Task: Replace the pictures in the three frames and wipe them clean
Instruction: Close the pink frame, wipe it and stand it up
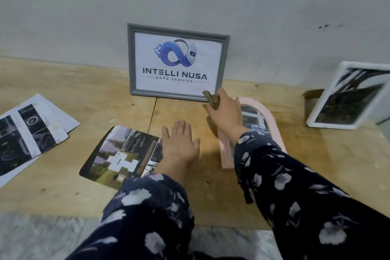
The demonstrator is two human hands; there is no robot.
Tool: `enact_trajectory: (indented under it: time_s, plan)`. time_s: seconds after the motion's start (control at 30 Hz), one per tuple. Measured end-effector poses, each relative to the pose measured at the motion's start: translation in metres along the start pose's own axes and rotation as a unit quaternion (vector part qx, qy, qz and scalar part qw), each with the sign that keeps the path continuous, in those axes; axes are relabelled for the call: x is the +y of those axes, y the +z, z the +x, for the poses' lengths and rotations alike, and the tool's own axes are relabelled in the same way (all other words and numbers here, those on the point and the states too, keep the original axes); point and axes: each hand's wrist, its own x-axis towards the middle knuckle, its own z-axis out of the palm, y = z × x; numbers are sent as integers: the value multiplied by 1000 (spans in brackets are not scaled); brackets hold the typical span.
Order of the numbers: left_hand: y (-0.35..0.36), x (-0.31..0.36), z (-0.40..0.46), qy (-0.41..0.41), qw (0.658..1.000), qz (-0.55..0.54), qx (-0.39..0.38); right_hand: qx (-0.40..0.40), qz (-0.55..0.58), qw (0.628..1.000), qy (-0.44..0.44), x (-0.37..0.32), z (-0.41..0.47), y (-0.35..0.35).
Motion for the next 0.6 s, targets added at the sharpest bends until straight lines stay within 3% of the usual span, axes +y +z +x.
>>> enact_trajectory:
  time_s: [0.23, 0.3, 0.37, 0.43, 0.5, 0.6]
  plan:
    - [45, 62, -27, 78, 994, -61, 36, 29, 169, 968, 183, 52, -3, -31]
    - [55, 67, -34, 79, 995, -54, 35, 34, 230, 942, 243, 63, 6, -33]
    - [59, 67, -36, 75, 996, -21, 41, 33, 228, 939, 254, 70, 17, -35]
    - [63, 69, -34, 67, 997, -5, 49, 10, 176, 962, 208, 77, 32, -33]
    - [65, 69, -31, 61, 996, -16, 62, -7, 55, 990, 126, 79, 44, -31]
    - [69, 71, -28, 58, 995, -34, 73, 5, -175, 984, 17, 81, 56, -29]
